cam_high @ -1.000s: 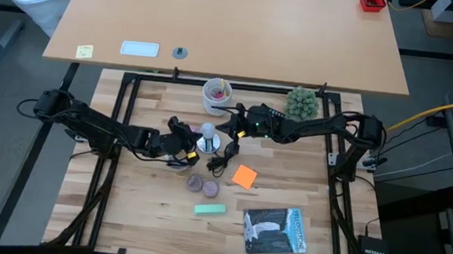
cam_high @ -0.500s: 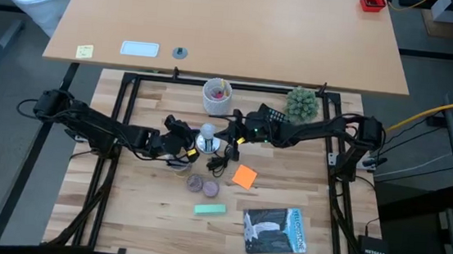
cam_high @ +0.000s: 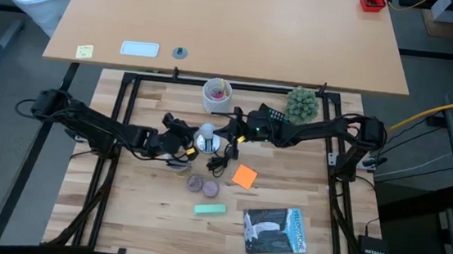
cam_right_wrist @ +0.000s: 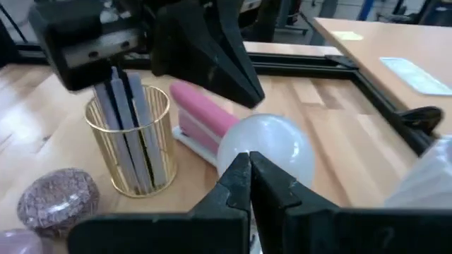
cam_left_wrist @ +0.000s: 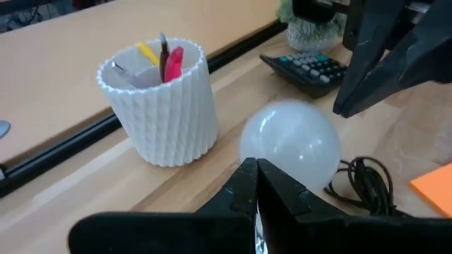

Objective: Screw lightbulb
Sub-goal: Insert the white lightbulb into the silver lamp

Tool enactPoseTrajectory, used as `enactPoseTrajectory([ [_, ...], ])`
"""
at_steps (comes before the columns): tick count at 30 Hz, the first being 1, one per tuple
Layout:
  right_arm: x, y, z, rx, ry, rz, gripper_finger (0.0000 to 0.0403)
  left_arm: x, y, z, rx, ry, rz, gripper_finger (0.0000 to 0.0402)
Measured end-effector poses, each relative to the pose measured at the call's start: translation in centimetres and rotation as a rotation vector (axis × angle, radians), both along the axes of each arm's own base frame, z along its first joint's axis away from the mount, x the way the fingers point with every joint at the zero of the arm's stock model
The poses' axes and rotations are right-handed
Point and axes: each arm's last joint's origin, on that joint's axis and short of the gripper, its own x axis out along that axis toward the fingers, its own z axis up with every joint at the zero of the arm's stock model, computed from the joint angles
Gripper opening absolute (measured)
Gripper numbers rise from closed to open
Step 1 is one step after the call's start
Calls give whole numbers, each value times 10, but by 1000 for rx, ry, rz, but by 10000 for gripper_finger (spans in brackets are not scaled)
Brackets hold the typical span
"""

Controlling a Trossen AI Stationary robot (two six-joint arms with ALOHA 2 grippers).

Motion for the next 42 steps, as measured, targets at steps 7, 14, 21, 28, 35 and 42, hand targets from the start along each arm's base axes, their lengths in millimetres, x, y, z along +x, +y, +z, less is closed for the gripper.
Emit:
enactPoseTrajectory([
  [7, -10, -3, 22, -136, -18, -118, 7, -6, -5, 15, 0, -61, -27, 1],
  [14, -5, -6, 9, -169, 29, -174, 7, -3, -16, 9, -61, -51, -124, 1],
  [21, 2, -7, -12, -166, 61, -170, 7, 6, -18, -3, -70, -30, -138, 1],
  [28, 3, -6, -12, -142, 51, -135, 7, 8, -11, -7, -70, -20, -98, 1],
  [35, 2, -4, -13, -82, 57, -86, 7, 8, -6, -7, -69, -16, -72, 1],
  [42, 2, -2, -14, -16, 53, -26, 7, 4, -4, -10, -55, 4, -5, 1],
])
